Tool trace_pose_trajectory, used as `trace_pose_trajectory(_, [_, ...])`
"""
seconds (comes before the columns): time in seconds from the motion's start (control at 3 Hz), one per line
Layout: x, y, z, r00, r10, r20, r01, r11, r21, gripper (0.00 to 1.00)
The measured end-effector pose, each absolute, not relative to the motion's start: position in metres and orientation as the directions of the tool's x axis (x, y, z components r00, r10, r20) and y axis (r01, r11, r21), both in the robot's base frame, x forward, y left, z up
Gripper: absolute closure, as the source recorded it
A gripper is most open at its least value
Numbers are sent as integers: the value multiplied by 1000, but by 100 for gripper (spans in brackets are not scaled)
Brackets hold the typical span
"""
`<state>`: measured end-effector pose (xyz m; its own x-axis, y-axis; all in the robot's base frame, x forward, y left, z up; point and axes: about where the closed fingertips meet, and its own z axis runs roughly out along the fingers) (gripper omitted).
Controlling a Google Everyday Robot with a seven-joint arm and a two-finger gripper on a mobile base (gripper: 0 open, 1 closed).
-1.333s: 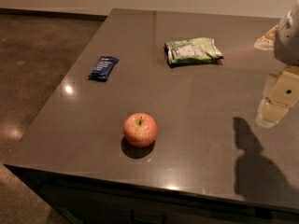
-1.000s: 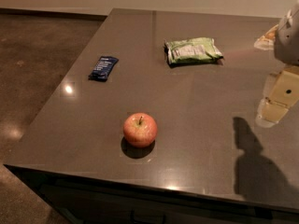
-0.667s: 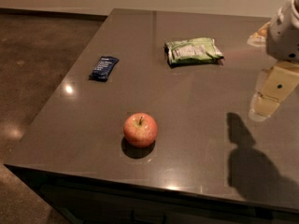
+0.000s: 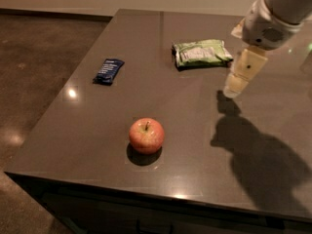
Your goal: Pick green jalapeno chip bag
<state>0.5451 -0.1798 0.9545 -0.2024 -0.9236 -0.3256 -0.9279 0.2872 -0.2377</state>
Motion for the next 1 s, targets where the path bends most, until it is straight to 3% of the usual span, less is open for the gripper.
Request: trace_pose_trajectory(1.0, [687,-168,903,-297,-880,-371,-867,411,-281,0])
